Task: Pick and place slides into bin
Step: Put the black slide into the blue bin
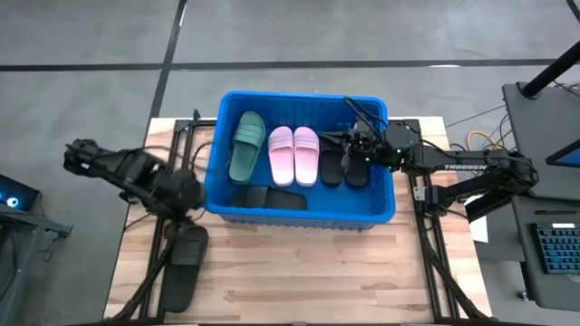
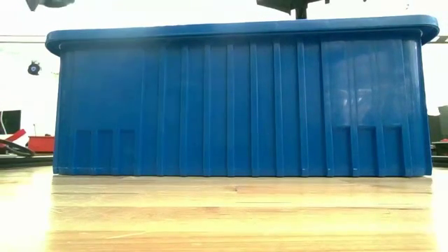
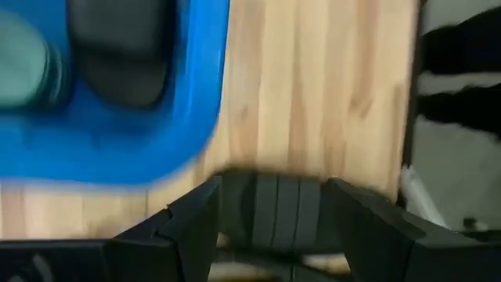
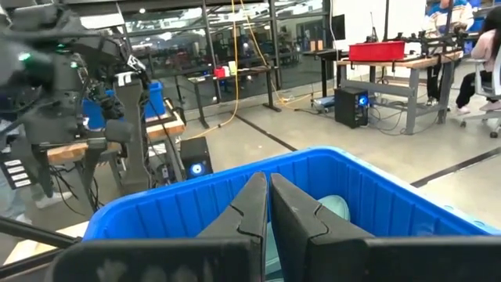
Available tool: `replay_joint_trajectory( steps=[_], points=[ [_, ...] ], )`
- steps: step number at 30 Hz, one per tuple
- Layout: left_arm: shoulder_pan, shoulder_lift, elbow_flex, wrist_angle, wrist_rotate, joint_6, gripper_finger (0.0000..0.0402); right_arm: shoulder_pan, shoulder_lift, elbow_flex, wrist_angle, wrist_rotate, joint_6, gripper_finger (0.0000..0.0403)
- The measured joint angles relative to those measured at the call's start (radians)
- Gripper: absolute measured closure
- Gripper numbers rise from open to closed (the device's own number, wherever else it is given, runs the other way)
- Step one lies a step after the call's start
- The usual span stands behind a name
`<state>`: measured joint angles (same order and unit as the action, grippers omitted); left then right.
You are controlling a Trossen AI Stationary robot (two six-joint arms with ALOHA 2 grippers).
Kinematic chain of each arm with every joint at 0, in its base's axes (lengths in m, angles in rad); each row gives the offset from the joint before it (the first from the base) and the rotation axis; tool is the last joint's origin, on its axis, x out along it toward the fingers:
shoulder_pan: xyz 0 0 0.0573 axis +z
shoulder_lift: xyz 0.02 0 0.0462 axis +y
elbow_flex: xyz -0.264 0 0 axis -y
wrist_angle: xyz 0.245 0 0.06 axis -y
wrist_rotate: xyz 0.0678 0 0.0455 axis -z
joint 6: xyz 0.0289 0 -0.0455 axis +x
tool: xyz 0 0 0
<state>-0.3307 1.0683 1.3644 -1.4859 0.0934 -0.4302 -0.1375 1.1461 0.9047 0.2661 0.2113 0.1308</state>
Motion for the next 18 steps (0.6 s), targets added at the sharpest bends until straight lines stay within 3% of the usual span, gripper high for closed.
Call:
replay_joint_trajectory(
  steps=[10, 18],
  points=[
    [-0.434, 0.026, -0.124, -0.048, -0.155, -0.424, 0.0187, 0.000, 0.000, 0.000, -0.003, 0.000, 0.000, 0.0394],
    [-0.639, 0.064, -0.265, 0.078, -0.178, -0.692, 0.0187, 0.000, 0.000, 0.000, -0.004, 0.000, 0.000, 0.0394]
  ],
)
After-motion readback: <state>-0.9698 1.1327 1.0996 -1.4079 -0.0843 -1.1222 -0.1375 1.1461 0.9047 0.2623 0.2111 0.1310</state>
